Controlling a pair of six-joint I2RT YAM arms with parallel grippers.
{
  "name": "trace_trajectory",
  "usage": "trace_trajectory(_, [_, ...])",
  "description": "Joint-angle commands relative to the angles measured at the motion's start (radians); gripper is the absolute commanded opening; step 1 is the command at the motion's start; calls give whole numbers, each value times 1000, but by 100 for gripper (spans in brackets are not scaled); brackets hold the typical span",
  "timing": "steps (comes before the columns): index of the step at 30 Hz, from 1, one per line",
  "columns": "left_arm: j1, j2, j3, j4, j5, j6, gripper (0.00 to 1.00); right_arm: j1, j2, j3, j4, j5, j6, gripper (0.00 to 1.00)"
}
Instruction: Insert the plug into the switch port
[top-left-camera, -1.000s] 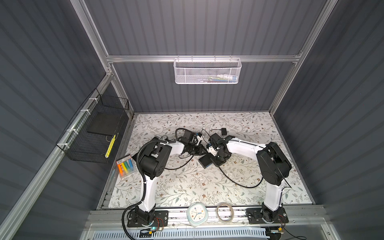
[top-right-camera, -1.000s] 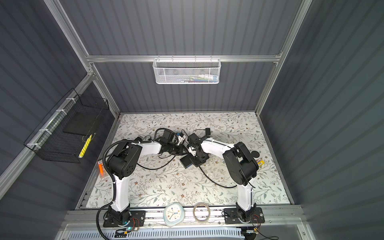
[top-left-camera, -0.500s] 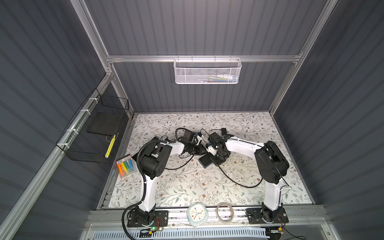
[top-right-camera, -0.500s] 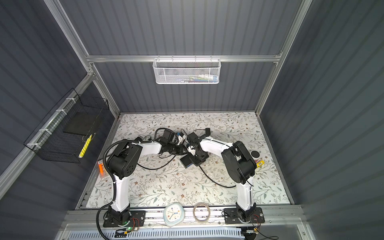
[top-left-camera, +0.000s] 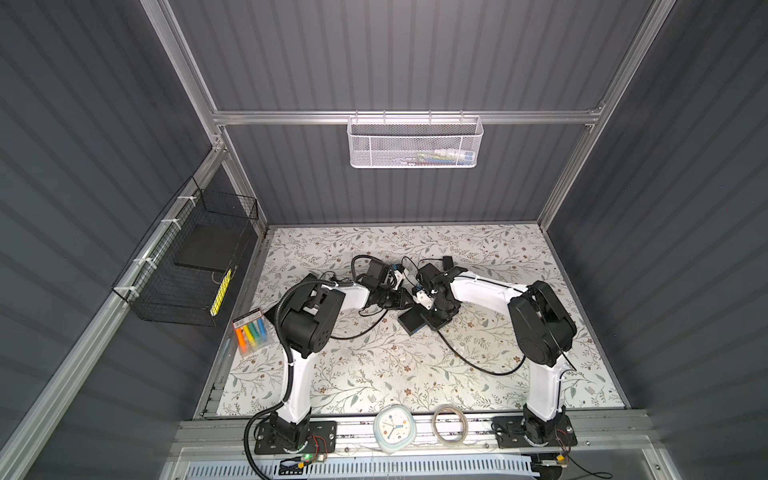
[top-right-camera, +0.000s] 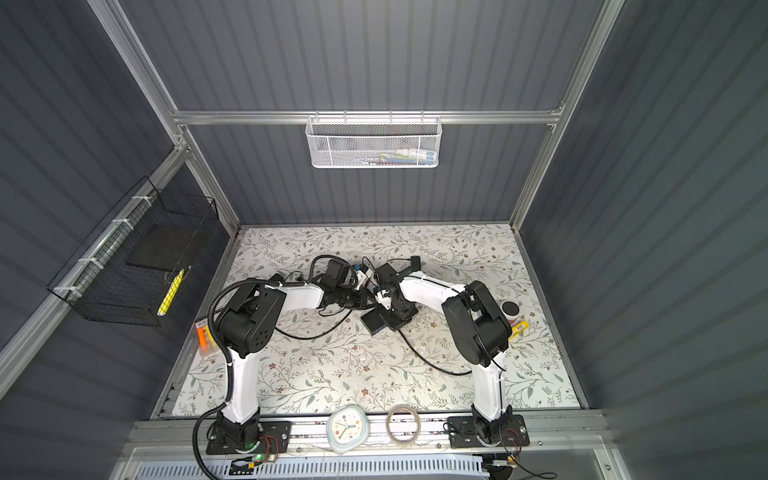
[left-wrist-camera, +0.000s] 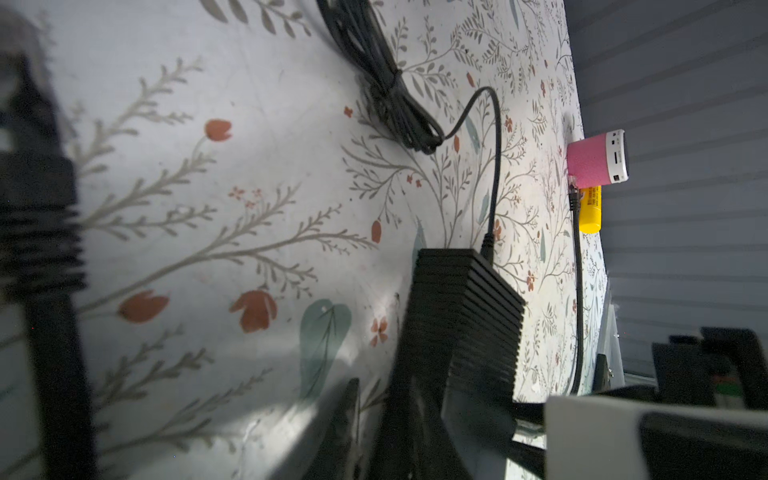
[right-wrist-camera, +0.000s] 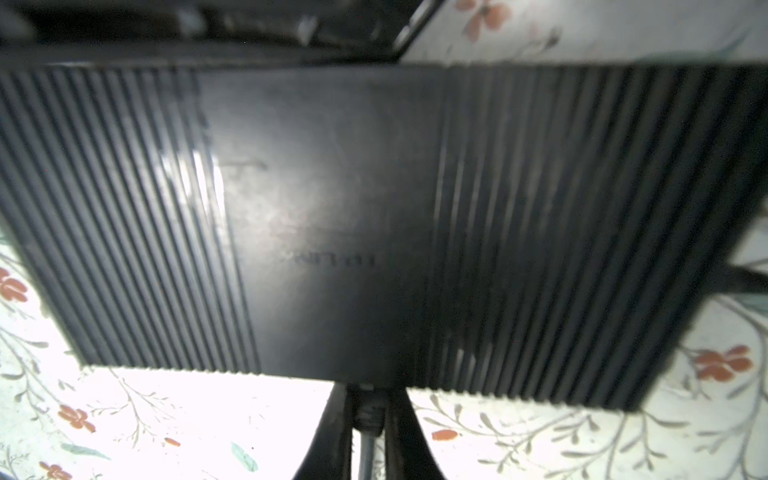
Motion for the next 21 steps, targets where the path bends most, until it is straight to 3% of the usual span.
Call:
trace_trajectory(1, [-49, 9, -58, -203, 120, 18, 24, -3, -29, 28, 399, -12, 1, 1])
trace_trajectory(10, [59, -56, 28, -348, 73, 103, 33, -2, -95, -120, 442, -25, 2, 10])
trace_trajectory(21, [82, -45, 130, -315, 47, 60, 46, 0, -118, -241, 463, -30, 27, 20])
